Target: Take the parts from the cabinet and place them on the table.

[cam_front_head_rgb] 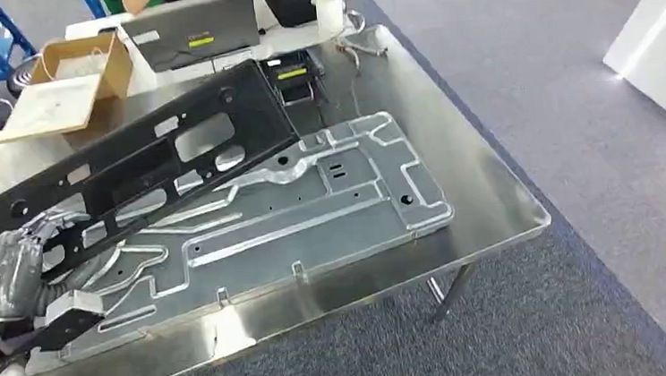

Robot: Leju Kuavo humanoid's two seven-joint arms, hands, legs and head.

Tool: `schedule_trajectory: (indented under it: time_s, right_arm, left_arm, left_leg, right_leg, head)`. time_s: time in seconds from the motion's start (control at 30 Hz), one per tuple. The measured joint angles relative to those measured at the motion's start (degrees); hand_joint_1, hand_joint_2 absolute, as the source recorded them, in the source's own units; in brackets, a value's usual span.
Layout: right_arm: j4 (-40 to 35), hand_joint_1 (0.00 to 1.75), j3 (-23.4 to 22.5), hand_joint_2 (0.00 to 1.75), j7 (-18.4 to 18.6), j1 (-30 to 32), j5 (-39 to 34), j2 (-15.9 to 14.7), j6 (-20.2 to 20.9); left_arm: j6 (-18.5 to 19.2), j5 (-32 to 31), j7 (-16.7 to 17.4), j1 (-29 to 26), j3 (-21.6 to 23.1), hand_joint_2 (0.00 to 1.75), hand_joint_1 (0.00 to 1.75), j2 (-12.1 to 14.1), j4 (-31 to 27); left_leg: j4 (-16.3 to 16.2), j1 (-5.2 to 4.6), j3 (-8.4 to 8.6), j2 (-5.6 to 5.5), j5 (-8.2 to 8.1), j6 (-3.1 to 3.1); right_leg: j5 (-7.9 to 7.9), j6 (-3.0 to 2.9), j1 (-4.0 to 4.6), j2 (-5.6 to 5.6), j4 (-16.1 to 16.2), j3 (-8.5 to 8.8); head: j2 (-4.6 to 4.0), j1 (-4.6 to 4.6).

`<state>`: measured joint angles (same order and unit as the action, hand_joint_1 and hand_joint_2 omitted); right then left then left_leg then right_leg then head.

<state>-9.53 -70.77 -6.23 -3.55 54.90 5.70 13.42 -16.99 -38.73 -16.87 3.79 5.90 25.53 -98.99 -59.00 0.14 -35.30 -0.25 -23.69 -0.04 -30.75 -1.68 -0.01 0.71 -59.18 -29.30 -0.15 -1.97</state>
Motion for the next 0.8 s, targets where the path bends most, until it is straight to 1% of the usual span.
schedule_trajectory:
  time_s: [0.03,0.07,0.1,0.17,0.3,0.33,0.43,0.63,0.8]
  right_arm:
    - [0.0,0.0,0.0,0.0,-0.02,-0.02,0.09,-0.04,0.02]
    - [0.0,0.0,0.0,0.0,-0.02,-0.12,0.17,-0.04,0.04]
    - [0.0,0.0,0.0,0.0,-0.02,-0.25,0.39,-0.07,0.11]
    - [0.0,0.0,0.02,0.0,-0.18,-0.55,0.72,-0.07,0.55]
    - [0.0,0.0,0.15,0.0,-0.02,-0.54,1.7,-0.07,0.63]
    - [0.0,0.0,0.2,0.0,0.04,-0.53,1.77,-0.09,0.66]
    - [0.0,0.0,0.44,0.0,0.26,-0.51,2.14,-0.15,0.66]
    - [0.0,0.0,0.59,0.0,0.26,-0.46,2.38,-0.15,0.72]
    - [0.0,0.0,0.77,0.0,0.22,-0.46,2.67,-0.15,0.74]
  left_arm:
    - [2.46,0.09,0.99,1.21,0.31,1.75,1.75,0.06,0.93]
    - [5.31,-0.27,2.03,2.92,0.75,1.75,1.75,0.06,2.08]
    - [8.2,-0.37,2.73,4.86,1.82,1.75,1.75,0.06,4.18]
    - [10.37,-0.09,1.65,7.89,3.53,1.75,1.75,0.04,8.55]
    - [10.33,1.0,-1.97,13.62,6.86,1.75,1.75,-1.46,17.84]
    - [10.13,1.01,-2.56,14.66,7.35,1.75,1.75,-1.81,19.68]
    - [9.45,0.85,-3.54,16.94,8.68,1.75,1.75,-2.82,24.6]
    - [9.37,0.79,-4.05,19.08,10.02,1.75,1.75,-3.85,29.42]
    - [8.67,-0.53,-6.06,19.92,11.92,1.75,1.75,-4.85,32.37]
  left_leg:
    - [0.22,-0.08,0.1,-0.09,0.01,-0.17]
    - [0.31,-0.14,0.08,-0.27,-0.01,-0.14]
    - [0.31,-0.17,0.08,-0.38,-0.06,-0.07]
    - [0.34,-0.17,0.08,-0.36,-0.26,0.18]
    - [0.34,-0.19,0.09,-0.32,-0.4,0.41]
    - [0.34,-0.2,0.1,-0.31,-0.46,0.52]
    - [0.34,-0.22,0.11,-0.3,-0.43,0.57]
    - [0.32,-0.24,0.13,-0.28,-0.41,0.66]
    - [0.32,-0.22,0.16,-0.25,-0.42,0.67]
  right_leg:
    - [0.59,-0.27,0.02,-0.01,0.23,-0.06]
    - [0.54,-0.23,-0.08,-0.07,0.58,0.22]
    - [0.33,0.04,-0.06,-0.17,1.07,0.46]
    - [0.29,-0.02,-0.04,-0.27,1.51,0.66]
    - [0.29,-0.02,-0.05,-0.23,1.91,0.88]
    - [0.29,-0.01,-0.06,-0.23,2.0,0.91]
    - [0.4,0.15,-0.07,-0.22,2.16,0.98]
    - [0.45,0.24,-0.16,-0.2,2.21,1.0]
    - [0.45,0.25,-0.17,-0.21,2.2,1.02]
  head:
    - [0.0,0.07]
    - [0.0,0.02]
    - [0.0,0.02]
    - [0.0,0.02]
    - [0.0,0.04]
    - [0.0,0.04]
    - [0.0,0.04]
    - [0.0,0.04]
    - [0.0,0.04]
